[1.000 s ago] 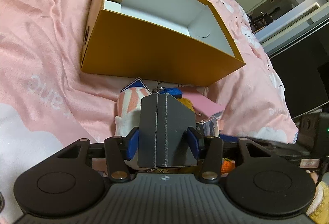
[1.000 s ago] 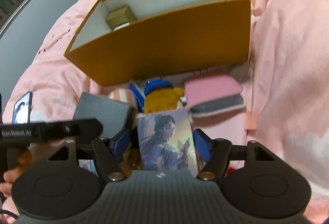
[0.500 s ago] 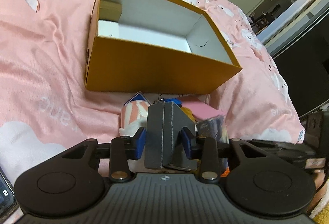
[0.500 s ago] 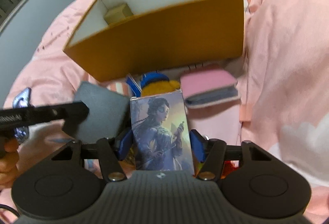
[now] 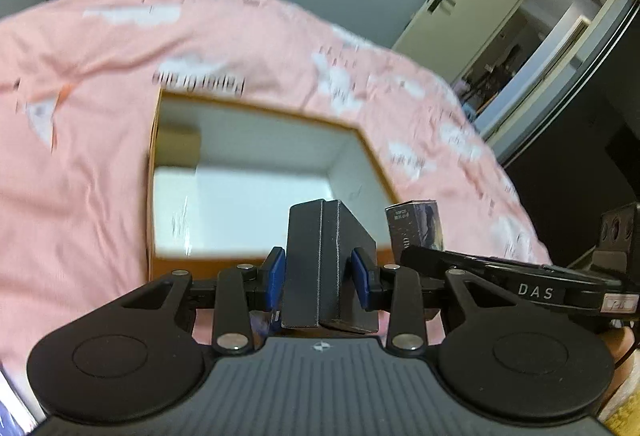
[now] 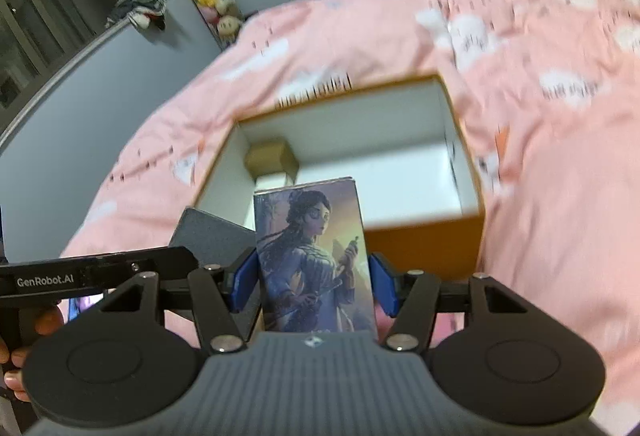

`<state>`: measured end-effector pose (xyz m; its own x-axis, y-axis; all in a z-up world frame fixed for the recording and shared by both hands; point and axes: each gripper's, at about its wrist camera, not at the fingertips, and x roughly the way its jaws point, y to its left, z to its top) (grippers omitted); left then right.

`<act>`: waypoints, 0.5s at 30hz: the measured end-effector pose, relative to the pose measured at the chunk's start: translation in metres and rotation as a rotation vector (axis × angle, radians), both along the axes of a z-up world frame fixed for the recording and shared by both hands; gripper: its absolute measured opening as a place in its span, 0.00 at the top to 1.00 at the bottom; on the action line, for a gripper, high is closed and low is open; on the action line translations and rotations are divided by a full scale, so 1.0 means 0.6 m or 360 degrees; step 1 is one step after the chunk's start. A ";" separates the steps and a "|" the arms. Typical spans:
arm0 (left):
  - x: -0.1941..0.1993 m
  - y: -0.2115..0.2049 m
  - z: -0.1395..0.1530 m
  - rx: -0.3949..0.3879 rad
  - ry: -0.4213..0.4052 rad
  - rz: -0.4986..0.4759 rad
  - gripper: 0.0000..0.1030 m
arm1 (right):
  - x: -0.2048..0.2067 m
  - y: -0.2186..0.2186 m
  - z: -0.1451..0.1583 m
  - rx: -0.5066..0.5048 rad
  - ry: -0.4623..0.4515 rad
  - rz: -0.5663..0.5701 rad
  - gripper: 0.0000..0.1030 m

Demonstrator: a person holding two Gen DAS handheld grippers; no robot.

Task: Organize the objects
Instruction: 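Carry the grey box and the painted card box over the orange box with both grippers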

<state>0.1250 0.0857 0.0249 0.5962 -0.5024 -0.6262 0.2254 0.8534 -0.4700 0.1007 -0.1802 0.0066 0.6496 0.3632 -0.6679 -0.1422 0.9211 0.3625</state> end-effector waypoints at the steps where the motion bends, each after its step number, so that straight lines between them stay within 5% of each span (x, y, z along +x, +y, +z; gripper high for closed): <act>1: 0.008 0.002 0.010 -0.0009 -0.0027 0.0004 0.61 | 0.010 0.000 0.009 0.0010 -0.0028 -0.0005 0.41; 6: 0.063 0.014 0.041 -0.0022 -0.0103 0.0070 0.61 | 0.068 0.002 0.031 0.0045 -0.0112 -0.0058 0.41; 15: 0.173 -0.015 -0.077 0.0049 0.0292 0.0109 0.61 | 0.172 0.009 -0.040 -0.0019 0.0072 -0.0104 0.41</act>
<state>0.2286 0.0768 -0.0216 0.5025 -0.4435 -0.7422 0.0794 0.8785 -0.4711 0.2042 -0.1747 -0.0175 0.6409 0.3128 -0.7010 -0.0654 0.9321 0.3562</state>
